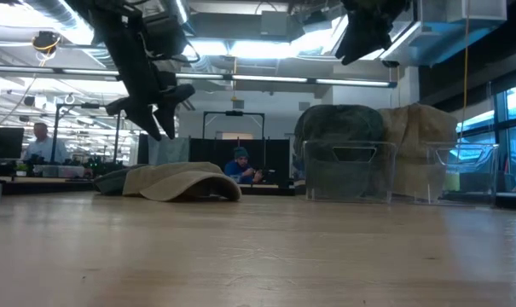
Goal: Pick & Place hat
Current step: Put the brown cap into the right transparent bin
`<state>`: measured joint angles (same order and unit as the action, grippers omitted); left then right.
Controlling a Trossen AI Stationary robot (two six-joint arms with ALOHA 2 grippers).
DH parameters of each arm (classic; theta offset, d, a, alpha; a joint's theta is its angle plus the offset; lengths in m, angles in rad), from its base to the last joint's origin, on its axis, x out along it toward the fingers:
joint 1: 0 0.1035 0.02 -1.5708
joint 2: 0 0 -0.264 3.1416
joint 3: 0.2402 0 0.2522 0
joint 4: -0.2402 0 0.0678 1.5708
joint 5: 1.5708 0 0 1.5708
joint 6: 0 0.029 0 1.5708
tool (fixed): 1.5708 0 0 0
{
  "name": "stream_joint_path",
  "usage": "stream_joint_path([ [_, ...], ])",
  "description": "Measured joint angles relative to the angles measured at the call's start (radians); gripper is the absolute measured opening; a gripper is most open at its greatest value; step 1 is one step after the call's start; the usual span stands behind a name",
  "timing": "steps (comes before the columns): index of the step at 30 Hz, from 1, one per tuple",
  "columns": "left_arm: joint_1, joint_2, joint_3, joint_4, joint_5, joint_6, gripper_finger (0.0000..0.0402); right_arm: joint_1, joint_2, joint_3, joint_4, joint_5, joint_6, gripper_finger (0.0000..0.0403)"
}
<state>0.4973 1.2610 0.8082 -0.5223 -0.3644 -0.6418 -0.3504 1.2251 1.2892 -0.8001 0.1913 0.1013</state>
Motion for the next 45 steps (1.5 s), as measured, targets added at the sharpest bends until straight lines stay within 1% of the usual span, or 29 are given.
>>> stream_joint_path([
  [3,0.001,0.002,0.0,0.0,-0.015,-0.007,0.0153,0.0,0.0,0.0,0.0,0.0,-0.001,0.0197],
  [7,0.011,0.029,0.0,-0.003,-0.003,-0.016,0.015,0.0,0.0,0.0,0.009,0.0,-0.001,0.0197],
  [11,0.01,0.104,0.0,0.0,0.0,0.022,0.015,0.0,0.0,0.0,0.025,0.0,-0.002,0.0197],
  [17,0.01,0.231,0.0,0.089,0.0,0.087,0.0151,0.0,0.0,0.0,0.027,0.0,-0.001,0.0197],
  [21,0.01,0.284,0.0,0.069,0.0,0.089,0.0149,0.0,0.0,0.0,0.026,0.0,0.001,0.0197],
  [25,0.01,0.327,0.001,0.064,-0.003,0.122,0.0145,0.0,0.0,0.0,0.026,0.0,0.002,0.0197],
  [29,0.01,0.349,0.002,0.066,-0.004,0.132,0.0141,0.0,0.0,0.0,0.026,0.0,0.002,0.0197],
  [33,0.01,0.341,0.002,0.062,-0.003,0.132,0.0113,0.0,0.0,0.0,0.026,0.0,0.0,0.0197],
  [37,0.01,0.326,0.001,0.06,0.0,0.135,0.0062,0.0,0.0,0.0,0.025,0.0,-0.002,0.0197],
  [41,0.01,0.325,0.001,0.06,0.007,0.172,0.0011,0.0,0.0,0.0,0.025,0.0,-0.002,0.0197],
  [45,0.001,0.323,0.02,0.018,0.028,0.179,0.0005,-0.001,0.0,0.0,0.024,0.0,-0.002,0.0197],
])
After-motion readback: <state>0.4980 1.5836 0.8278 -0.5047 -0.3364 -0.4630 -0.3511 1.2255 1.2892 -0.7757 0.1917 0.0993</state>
